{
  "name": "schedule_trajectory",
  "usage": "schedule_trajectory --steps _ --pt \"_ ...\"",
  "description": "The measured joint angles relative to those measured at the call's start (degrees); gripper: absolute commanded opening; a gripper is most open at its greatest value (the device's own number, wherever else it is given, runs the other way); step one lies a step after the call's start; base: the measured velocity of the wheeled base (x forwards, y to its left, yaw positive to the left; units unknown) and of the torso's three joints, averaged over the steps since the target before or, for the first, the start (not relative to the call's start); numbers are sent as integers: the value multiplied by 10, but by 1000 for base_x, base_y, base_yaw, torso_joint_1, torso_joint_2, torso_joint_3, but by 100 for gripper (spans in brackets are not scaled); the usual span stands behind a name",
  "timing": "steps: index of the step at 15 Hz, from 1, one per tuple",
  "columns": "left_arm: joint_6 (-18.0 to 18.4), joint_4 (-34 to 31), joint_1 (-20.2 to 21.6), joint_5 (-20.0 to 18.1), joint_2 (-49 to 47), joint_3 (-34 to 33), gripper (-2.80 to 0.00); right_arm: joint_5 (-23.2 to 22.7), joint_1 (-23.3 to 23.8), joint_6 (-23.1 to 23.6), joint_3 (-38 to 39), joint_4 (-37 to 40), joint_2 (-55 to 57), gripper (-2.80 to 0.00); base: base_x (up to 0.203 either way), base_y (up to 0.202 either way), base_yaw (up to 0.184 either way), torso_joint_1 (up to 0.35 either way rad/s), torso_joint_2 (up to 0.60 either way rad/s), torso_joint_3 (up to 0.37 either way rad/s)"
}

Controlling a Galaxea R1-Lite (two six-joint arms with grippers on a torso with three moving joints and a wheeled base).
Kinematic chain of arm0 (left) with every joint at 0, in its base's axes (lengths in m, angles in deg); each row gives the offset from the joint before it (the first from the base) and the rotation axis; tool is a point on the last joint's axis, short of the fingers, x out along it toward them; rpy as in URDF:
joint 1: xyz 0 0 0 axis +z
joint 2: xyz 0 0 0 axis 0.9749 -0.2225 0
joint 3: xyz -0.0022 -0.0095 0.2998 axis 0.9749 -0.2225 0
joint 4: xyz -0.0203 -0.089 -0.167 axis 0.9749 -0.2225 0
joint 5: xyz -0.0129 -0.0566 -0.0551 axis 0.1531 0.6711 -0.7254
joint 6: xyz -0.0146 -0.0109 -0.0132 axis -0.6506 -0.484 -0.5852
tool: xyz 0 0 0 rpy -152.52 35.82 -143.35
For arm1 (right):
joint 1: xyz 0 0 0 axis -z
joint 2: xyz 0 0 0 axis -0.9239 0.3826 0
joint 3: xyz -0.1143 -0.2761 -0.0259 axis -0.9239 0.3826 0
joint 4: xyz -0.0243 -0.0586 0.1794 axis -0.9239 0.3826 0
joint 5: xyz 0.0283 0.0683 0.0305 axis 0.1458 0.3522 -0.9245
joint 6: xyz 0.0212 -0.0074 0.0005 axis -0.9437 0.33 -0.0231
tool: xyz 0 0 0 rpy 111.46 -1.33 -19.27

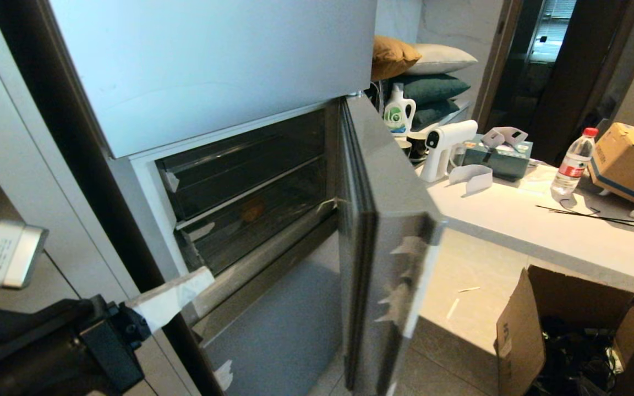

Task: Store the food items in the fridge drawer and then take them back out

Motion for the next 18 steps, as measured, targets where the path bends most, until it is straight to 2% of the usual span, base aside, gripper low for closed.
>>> schedule_trajectory --steps 3,6,8,9,10,11,12,14,16,18 --pt "48 0 3 48 3 -2 -280 0 0 0 0 0 0 -280 0 0 0 0 0 0" --pt "110 -4 4 106 51 -12 -280 0 0 1 0 0 0 -280 0 0 0 0 0 0" --pt "165 -26 10 167 115 -23 -280 0 0 1 0 0 0 -280 0 0 0 0 0 0" --pt "181 -44 24 196 150 -27 -280 0 0 1 0 0 0 -280 0 0 0 0 0 0" --pt "191 -69 58 220 189 -32 -280 0 0 1 0 0 0 -280 0 0 0 0 0 0" --pt "197 -98 111 232 226 -39 -280 0 0 2 0 0 0 -280 0 0 0 0 0 0" --pt "200 -131 174 234 266 -44 -280 0 0 2 0 0 0 -280 0 0 0 0 0 0" --pt "208 -224 297 213 370 -61 -280 0 0 2 0 0 0 -280 0 0 0 0 0 0" --pt "216 -310 358 172 450 -102 -280 0 0 1 0 0 0 -280 0 0 0 0 0 0" --pt "220 -414 386 72 491 -137 -280 0 0 0 0 0 0 -280 0 0 0 0 0 0"
